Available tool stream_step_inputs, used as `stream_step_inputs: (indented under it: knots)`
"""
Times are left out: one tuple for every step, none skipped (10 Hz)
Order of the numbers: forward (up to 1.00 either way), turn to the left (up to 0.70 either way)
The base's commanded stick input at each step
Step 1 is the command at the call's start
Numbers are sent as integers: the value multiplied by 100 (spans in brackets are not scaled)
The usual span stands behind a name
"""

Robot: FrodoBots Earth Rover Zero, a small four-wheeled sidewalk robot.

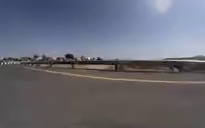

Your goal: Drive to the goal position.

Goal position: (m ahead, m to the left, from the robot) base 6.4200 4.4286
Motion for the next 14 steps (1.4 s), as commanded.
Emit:
stream_step_inputs:
  knots:
    - [70,27]
    - [70,27]
    - [70,27]
    - [70,27]
    - [70,27]
    - [70,27]
    - [70,27]
    - [70,27]
    - [70,27]
    - [70,27]
    - [70,27]
    - [70,27]
    - [70,27]
    - [70,0]
